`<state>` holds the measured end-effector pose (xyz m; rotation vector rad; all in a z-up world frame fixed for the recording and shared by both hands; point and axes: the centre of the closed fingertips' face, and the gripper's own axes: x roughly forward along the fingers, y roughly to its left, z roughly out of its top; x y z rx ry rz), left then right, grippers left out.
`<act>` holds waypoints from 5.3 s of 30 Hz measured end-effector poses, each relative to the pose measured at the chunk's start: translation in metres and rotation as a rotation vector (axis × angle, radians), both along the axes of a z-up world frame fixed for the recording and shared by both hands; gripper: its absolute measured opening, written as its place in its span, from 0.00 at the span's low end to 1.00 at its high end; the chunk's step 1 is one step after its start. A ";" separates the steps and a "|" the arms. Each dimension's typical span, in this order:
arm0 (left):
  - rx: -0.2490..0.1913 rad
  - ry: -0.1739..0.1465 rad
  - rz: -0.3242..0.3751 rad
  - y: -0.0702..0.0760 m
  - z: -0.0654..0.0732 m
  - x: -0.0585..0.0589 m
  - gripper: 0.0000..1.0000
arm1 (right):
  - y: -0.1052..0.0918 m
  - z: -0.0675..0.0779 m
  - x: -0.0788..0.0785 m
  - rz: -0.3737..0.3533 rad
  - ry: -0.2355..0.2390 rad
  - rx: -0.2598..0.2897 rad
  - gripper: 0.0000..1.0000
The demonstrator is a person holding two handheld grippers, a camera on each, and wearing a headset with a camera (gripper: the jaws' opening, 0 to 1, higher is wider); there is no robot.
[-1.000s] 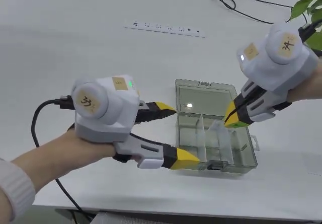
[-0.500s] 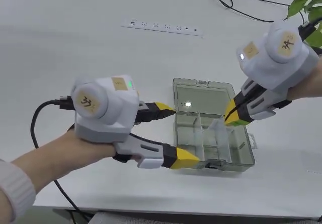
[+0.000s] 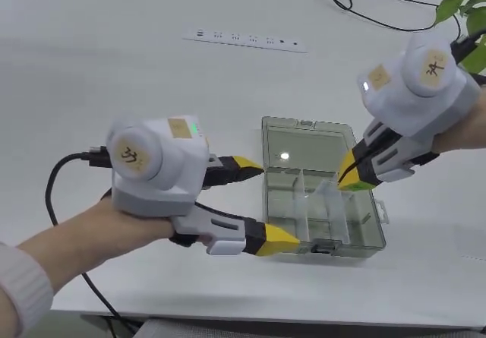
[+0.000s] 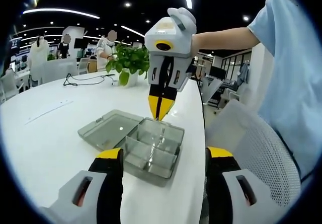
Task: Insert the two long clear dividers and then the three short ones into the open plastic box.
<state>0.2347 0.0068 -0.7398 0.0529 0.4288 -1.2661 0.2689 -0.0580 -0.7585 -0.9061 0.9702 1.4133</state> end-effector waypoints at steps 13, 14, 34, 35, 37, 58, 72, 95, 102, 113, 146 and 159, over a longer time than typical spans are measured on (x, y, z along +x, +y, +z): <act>0.001 0.003 -0.001 0.000 0.000 0.000 0.66 | 0.005 -0.007 -0.001 0.014 0.010 -0.007 0.02; 0.002 0.002 -0.001 0.001 0.000 0.001 0.66 | 0.005 -0.010 -0.001 0.017 0.007 -0.009 0.02; -0.002 0.007 0.005 0.005 0.001 -0.002 0.67 | 0.007 -0.041 -0.002 0.019 0.047 -0.064 0.02; -0.002 0.009 0.005 0.005 0.001 -0.002 0.67 | 0.007 -0.042 -0.003 0.018 0.049 -0.067 0.02; 0.000 0.008 0.006 0.005 0.001 -0.002 0.67 | 0.007 -0.043 -0.003 0.018 0.050 -0.069 0.02; -0.008 0.008 0.011 0.004 0.004 -0.003 0.66 | 0.009 -0.049 -0.009 0.013 0.046 -0.090 0.02; -0.004 0.005 0.009 0.002 0.007 -0.002 0.66 | 0.018 -0.034 -0.015 0.053 0.009 -0.021 0.23; -0.006 -0.008 0.035 0.000 0.010 0.002 0.81 | 0.018 -0.004 -0.005 -0.174 -0.069 0.343 1.00; 0.002 -0.007 0.063 0.004 0.010 0.002 0.89 | 0.005 0.009 -0.010 -0.289 -0.094 0.405 1.00; 0.017 -0.019 0.118 0.007 0.015 0.001 0.96 | -0.053 0.012 -0.010 -0.408 -0.136 0.388 0.98; 0.125 -0.029 0.288 0.013 0.008 0.004 1.00 | -0.227 -0.042 -0.018 -0.465 -0.130 0.186 0.90; 0.111 -0.028 0.335 0.016 0.003 0.000 1.00 | -0.246 -0.074 -0.017 -0.275 -0.125 -0.009 0.66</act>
